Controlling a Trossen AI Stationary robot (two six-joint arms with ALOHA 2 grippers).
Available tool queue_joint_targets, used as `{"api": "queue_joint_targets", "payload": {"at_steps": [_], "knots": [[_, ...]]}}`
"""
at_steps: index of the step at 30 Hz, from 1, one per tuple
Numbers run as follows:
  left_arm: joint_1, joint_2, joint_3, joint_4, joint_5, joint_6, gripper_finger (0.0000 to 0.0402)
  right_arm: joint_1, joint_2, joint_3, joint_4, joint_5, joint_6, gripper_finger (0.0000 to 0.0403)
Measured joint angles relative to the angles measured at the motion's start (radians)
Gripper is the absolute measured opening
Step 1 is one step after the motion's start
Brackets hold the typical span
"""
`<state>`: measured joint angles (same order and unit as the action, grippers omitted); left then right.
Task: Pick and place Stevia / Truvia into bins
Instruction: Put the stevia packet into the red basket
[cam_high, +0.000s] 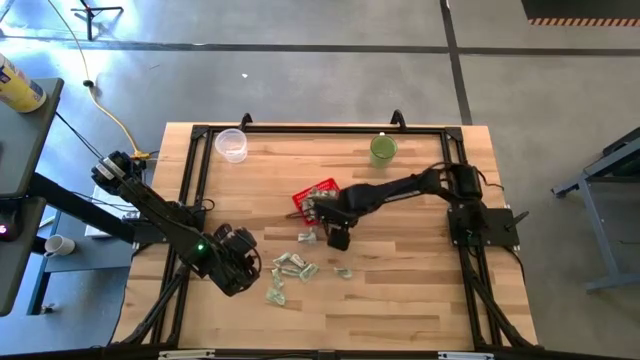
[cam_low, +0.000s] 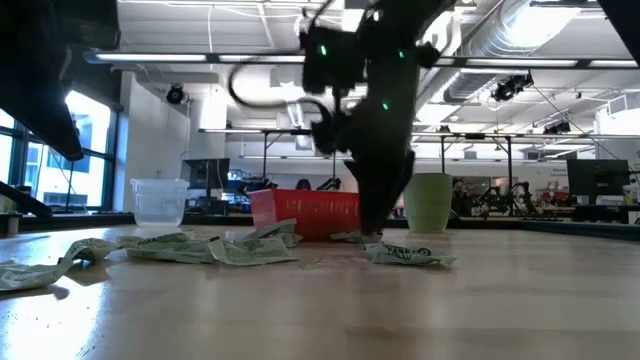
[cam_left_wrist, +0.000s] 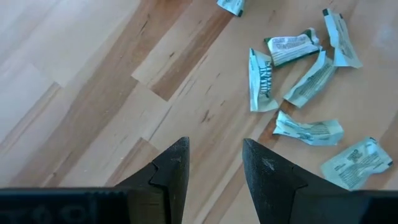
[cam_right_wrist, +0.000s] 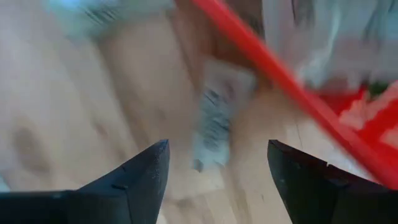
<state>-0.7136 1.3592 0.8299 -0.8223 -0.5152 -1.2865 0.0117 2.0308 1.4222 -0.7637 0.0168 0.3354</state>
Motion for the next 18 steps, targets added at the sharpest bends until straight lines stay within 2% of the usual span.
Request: {"api": "queue_joint_targets", "payload": {"at_steps": [4, 7, 10, 14, 18], "knots": [[0.0, -0.01, 0.0, -0.024, -0.003, 0.002, 0.0182, -0.027, -0.006, -0.082, 0.071, -0.012, 0.0, 0.0261], [0.0, -0.009, 0.0, -0.026, -0.012, 0.002, 0.0182, -0.037, -0.006, -0.089, 0.096, -0.02, 0.005, 0.0256], [0.0, -0.009, 0.0, -0.026, -0.018, 0.002, 0.0182, -0.037, -0.003, -0.074, 0.131, 0.003, 0.0, 0.0232], [0.0, -0.009, 0.0, -0.027, -0.02, 0.002, 0.0182, -0.022, 0.004, -0.071, 0.171, 0.073, 0.003, 0.0164], [0.0, -0.009, 0.0, -0.029, -0.022, -0.001, 0.0182, 0.005, 0.005, -0.071, 0.145, 0.091, 0.002, 0.0071]]}}
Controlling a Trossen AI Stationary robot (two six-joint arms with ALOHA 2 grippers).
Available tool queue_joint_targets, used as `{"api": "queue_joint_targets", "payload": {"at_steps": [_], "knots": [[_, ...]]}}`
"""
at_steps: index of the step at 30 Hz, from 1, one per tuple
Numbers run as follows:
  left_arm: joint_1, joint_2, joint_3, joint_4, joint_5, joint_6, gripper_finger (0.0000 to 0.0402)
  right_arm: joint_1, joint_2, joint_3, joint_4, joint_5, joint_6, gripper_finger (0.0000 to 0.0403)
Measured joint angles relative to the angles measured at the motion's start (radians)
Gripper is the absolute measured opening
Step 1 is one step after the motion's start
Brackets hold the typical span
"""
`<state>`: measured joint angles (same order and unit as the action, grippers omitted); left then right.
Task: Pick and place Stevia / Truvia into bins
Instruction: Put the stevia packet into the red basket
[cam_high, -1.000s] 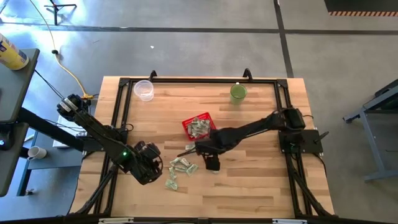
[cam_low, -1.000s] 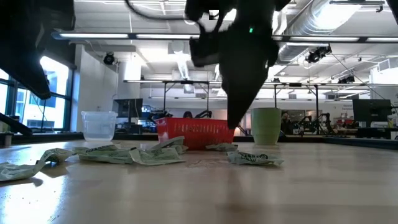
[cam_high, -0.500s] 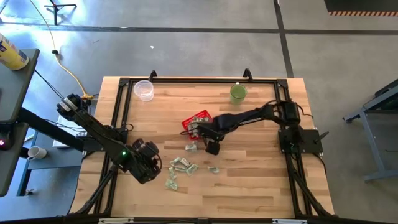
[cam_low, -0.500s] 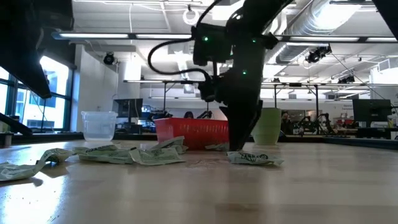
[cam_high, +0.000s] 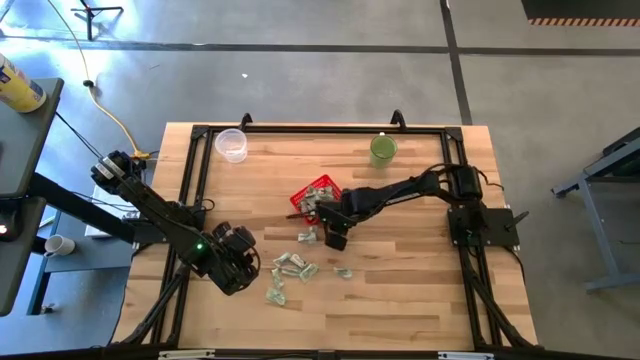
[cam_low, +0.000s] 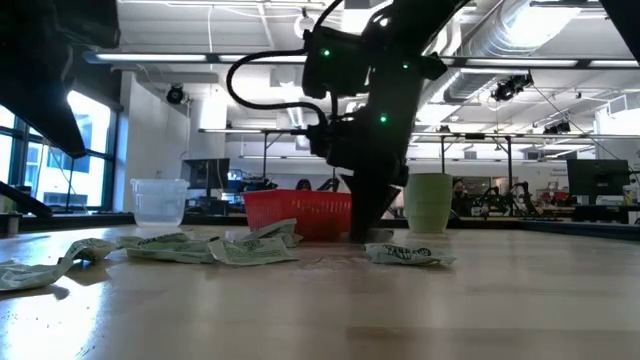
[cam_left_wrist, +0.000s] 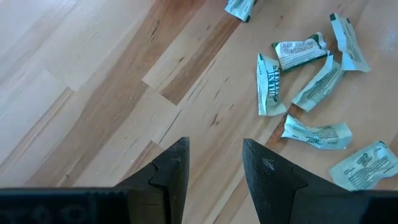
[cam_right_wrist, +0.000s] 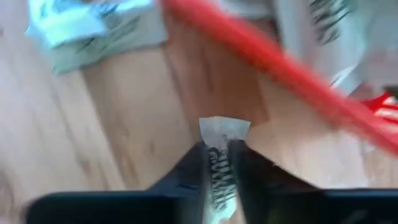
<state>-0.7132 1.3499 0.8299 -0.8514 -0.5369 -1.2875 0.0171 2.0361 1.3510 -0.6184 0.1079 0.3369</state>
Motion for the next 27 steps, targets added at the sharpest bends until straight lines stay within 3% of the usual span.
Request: {"api": "queue_joint_targets", "payload": {"at_steps": [3, 6, 10, 14, 16, 22, 27], "knots": [[0.0, 0.0, 0.0, 0.001, -0.001, 0.0, 0.0182, 0.025, -0.007, 0.001, -0.073, 0.0, -0.004, 0.0013], [0.0, 0.0, 0.0, 0.003, -0.005, 0.0, 0.0182, 0.057, -0.038, -0.002, -0.158, -0.049, 0.013, 0.0015], [0.0, 0.0, 0.0, 0.01, -0.006, -0.001, 0.0182, 0.088, -0.158, -0.001, -0.133, -0.056, 0.027, 0.0003], [0.0, 0.0, 0.0, 0.031, -0.006, 0.004, 0.0182, 0.035, -0.247, 0.0, -0.009, -0.019, 0.007, 0.0015], [0.0, 0.0, 0.0, 0.061, -0.006, 0.027, 0.0182, -0.027, -0.254, 0.0, 0.063, -0.072, -0.003, 0.0022], [0.052, -0.013, 0.0, 0.096, -0.008, 0.185, 0.0182, -0.138, -0.184, -0.001, 0.133, -0.206, -0.064, 0.0045], [0.139, -0.093, -0.001, 0.145, 0.026, 0.319, 0.0182, -0.139, -0.151, 0.004, 0.233, -0.216, -0.138, 0.0088]]}}
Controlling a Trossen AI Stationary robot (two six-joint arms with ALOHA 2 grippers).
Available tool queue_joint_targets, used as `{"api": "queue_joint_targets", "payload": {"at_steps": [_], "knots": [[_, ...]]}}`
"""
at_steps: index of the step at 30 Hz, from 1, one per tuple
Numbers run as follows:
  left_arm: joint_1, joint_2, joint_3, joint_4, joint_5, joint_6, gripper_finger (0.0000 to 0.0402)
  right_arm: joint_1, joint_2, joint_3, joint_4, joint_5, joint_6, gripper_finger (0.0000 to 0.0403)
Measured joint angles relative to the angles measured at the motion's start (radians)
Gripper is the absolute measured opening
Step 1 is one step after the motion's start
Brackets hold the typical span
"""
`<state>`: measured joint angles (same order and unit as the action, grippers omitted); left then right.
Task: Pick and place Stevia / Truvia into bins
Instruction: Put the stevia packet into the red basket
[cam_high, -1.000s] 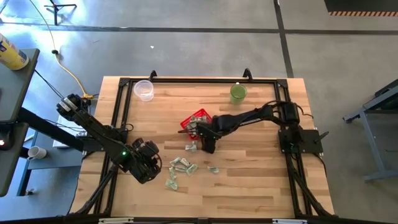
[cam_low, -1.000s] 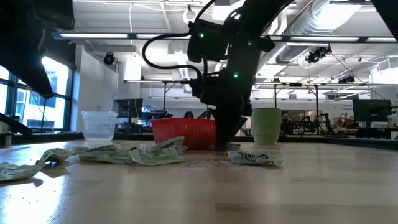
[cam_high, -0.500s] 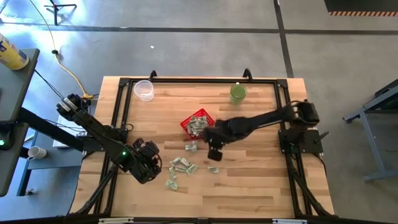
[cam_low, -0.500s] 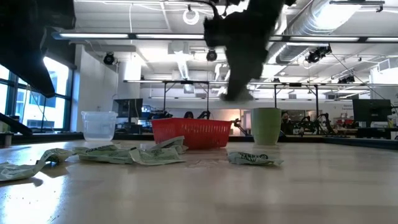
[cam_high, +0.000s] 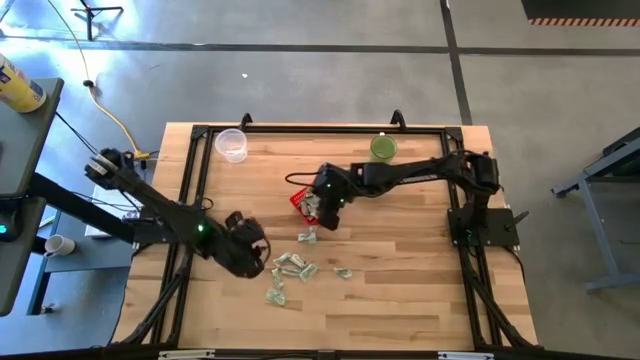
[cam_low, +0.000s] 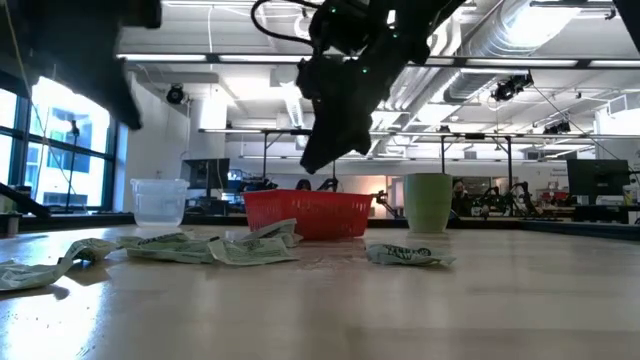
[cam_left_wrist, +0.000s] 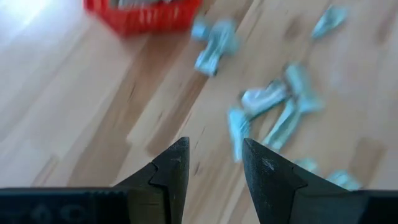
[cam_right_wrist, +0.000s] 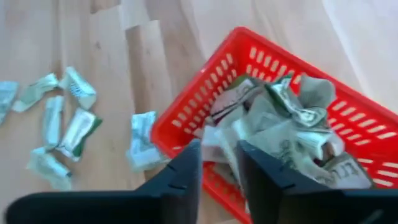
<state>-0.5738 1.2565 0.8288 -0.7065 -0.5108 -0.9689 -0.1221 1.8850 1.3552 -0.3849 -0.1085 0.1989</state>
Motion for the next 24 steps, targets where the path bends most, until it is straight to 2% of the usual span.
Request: {"api": "queue_joint_targets", "payload": {"at_steps": [4, 7, 11, 13, 16, 20, 24], "knots": [[0.039, -0.092, 0.0, 0.071, 0.012, 0.088, 0.0182, -0.001, -0.005, 0.028, -0.052, 0.003, 0.002, 0.0137], [0.052, -0.137, 0.001, 0.11, 0.032, 0.139, 0.0182, 0.029, -0.028, 0.05, -0.201, 0.005, -0.038, 0.0171], [0.065, -0.141, -0.002, 0.101, 0.101, 0.161, 0.0182, 0.131, -0.041, 0.052, -0.421, -0.004, -0.084, 0.0202], [0.064, -0.141, -0.017, 0.119, 0.12, 0.161, 0.0182, 0.198, -0.041, 0.051, -0.465, -0.005, -0.085, 0.0212], [0.064, -0.141, -0.057, 0.157, 0.128, 0.161, 0.0182, 0.298, -0.037, 0.051, -0.432, 0.014, -0.085, 0.0224], [0.064, -0.14, -0.089, 0.192, 0.159, 0.161, 0.0182, 0.399, -0.021, 0.042, -0.33, 0.094, -0.091, 0.0229], [0.064, -0.14, -0.093, 0.19, 0.191, 0.161, 0.0182, 0.447, 0.009, -0.019, -0.199, 0.079, -0.006, 0.0228]]}}
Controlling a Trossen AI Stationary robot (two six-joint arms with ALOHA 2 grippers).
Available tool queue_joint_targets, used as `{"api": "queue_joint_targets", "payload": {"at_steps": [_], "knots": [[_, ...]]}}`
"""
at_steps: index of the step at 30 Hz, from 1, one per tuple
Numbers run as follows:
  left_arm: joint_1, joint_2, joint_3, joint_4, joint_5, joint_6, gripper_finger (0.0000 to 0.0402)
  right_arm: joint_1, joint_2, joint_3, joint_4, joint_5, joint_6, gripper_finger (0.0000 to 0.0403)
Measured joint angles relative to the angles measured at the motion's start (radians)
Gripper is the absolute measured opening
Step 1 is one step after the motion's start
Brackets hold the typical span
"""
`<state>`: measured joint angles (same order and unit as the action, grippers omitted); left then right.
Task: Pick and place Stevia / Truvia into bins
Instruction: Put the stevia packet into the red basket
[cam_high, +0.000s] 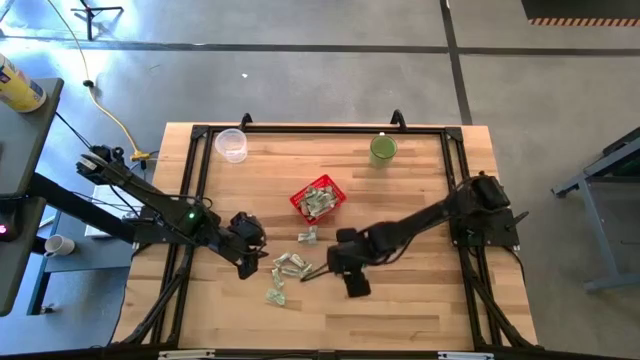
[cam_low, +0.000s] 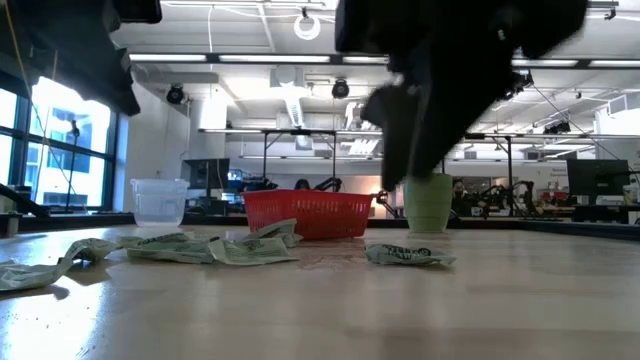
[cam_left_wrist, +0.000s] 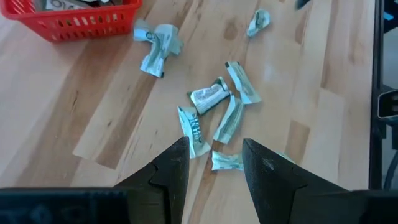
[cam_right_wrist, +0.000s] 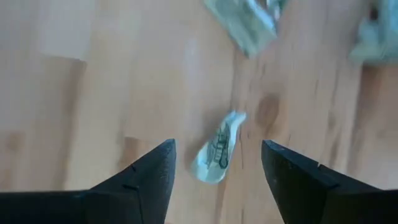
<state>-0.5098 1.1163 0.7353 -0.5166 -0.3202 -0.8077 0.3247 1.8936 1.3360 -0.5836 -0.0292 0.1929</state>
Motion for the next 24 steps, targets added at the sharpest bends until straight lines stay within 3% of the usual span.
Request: {"api": "queue_joint_targets", "payload": {"at_steps": [3, 9, 13, 19, 24], "knots": [[0.0, -0.002, 0.0, -0.001, 0.024, 0.001, 0.0182, 0.017, 0.035, -0.031, 0.04, 0.05, 0.11, 0.023], [0.012, -0.002, 0.0, -0.005, 0.033, 0.063, 0.0182, 0.018, 0.069, -0.044, 0.097, 0.049, 0.244, 0.0228], [0.088, 0.021, -0.018, 0.048, 0.151, 0.111, 0.0182, 0.025, 0.051, -0.042, 0.029, 0.085, 0.329, 0.0231], [0.146, 0.156, -0.107, 0.321, 0.239, 0.191, 0.0182, 0.087, -0.007, -0.041, -0.095, 0.187, 0.347, 0.0232], [0.14, 0.323, -0.043, 0.288, 0.199, 0.035, 0.0184, 0.145, -0.015, -0.043, -0.167, 0.253, 0.401, 0.0232]]}}
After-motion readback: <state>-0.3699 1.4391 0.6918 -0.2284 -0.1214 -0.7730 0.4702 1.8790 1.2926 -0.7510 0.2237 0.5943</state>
